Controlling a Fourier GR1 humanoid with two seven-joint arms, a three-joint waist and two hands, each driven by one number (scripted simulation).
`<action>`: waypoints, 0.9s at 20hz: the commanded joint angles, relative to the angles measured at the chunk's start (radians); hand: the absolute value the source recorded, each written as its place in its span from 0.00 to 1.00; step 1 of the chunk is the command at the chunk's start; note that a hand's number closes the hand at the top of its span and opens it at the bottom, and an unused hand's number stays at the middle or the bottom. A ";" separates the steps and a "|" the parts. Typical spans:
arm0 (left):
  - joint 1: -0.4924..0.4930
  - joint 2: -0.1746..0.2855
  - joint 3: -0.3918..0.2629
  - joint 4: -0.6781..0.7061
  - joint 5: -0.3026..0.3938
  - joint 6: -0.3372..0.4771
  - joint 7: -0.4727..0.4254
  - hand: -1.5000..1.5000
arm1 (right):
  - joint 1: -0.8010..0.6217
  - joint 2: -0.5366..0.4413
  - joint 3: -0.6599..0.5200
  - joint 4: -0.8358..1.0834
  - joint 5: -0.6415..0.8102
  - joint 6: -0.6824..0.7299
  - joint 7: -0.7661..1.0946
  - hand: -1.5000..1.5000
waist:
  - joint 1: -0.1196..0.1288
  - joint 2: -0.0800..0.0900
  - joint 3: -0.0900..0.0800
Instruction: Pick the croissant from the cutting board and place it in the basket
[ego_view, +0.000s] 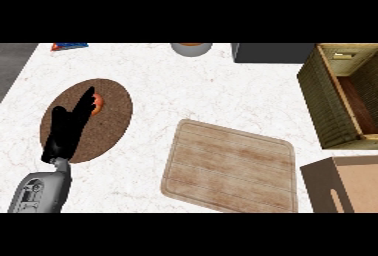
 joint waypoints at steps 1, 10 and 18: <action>-0.024 -0.003 0.012 0.046 0.004 0.003 -0.022 0.50 | 0.045 -0.108 0.029 0.085 0.040 0.066 -0.068 1.00 | -0.008 0.002 0.000; -0.034 -0.013 -0.002 0.032 -0.013 0.010 -0.001 0.50 | 0.080 -0.281 -0.032 0.231 0.045 0.034 -0.245 1.00 | 0.001 0.000 0.001; -0.004 0.012 0.026 0.034 0.013 -0.022 -0.039 0.50 | 0.261 -0.296 -0.082 0.299 0.003 -0.108 -0.467 1.00 | 0.005 0.001 0.001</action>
